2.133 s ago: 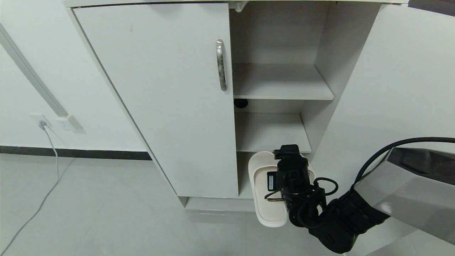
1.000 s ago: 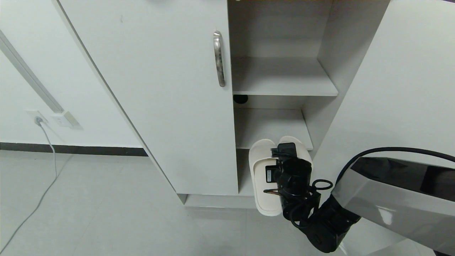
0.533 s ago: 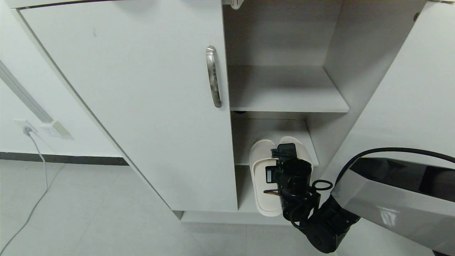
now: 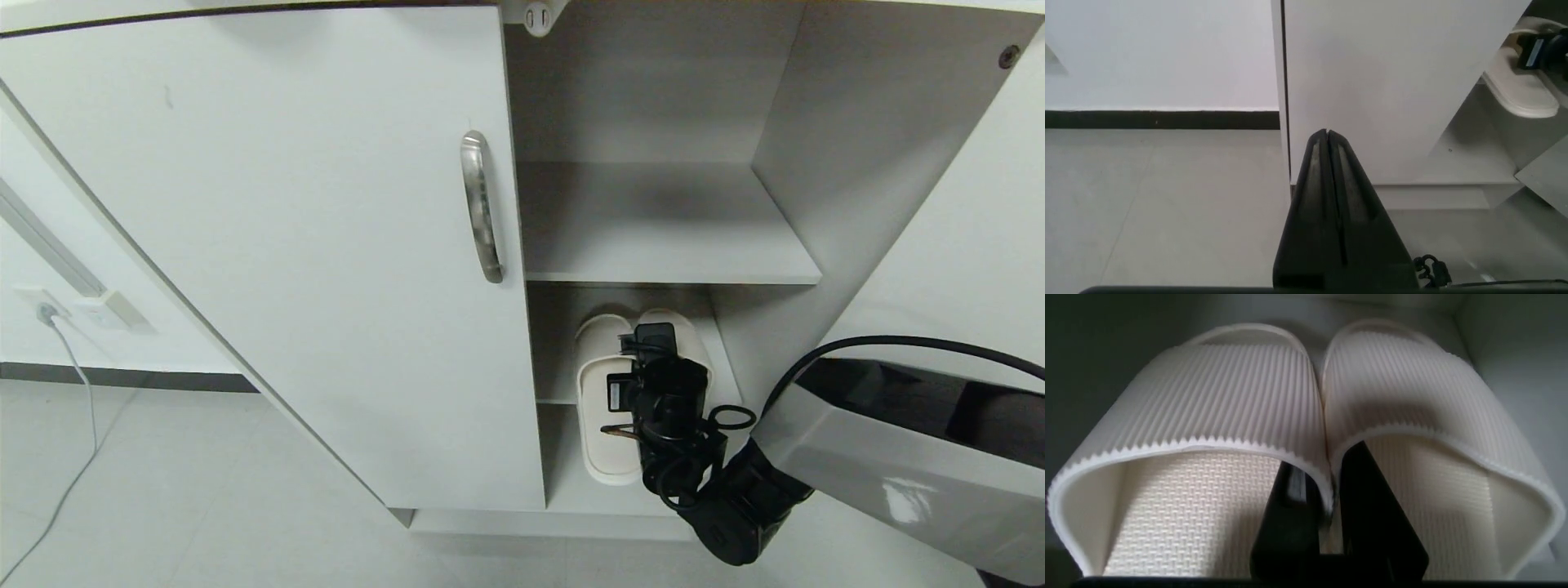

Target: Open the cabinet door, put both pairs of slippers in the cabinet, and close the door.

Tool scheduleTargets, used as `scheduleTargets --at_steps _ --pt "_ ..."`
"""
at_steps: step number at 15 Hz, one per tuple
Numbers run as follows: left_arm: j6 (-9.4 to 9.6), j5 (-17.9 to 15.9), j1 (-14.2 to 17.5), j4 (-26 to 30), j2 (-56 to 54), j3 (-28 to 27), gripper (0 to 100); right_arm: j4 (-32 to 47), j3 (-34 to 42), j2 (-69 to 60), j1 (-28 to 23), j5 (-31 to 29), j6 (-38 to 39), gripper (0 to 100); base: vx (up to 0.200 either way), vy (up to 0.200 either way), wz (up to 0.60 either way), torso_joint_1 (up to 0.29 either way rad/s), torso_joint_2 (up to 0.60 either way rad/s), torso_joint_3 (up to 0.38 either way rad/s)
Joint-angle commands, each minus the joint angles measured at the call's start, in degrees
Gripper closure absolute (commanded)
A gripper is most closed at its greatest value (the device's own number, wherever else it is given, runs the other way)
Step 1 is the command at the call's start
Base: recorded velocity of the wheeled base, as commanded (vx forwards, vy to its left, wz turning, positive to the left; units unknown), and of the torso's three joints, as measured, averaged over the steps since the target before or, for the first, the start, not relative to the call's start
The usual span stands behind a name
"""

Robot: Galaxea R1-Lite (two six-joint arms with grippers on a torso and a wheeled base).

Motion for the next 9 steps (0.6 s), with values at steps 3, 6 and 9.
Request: scheduleTargets --at_steps 3,6,9 --pt "-0.02 0.01 0.01 -0.01 0.07 0.0 100 4.93 -6.78 2.62 -2.08 0.3 1.83 100 0.0 0.0 0.0 0.0 0.0 0.0" --pt "-0.02 0.01 0.01 -0.01 0.07 0.0 100 7.48 -11.35 3.68 -3.48 0.65 1.91 100 0.0 0.0 0.0 0.0 0.0 0.0" --pt "-0.02 0.01 0.01 -0.01 0.07 0.0 100 11.08 -15.04 4.29 -4.28 2.14 2.0 100 0.0 0.0 0.0 0.0 0.0 0.0"
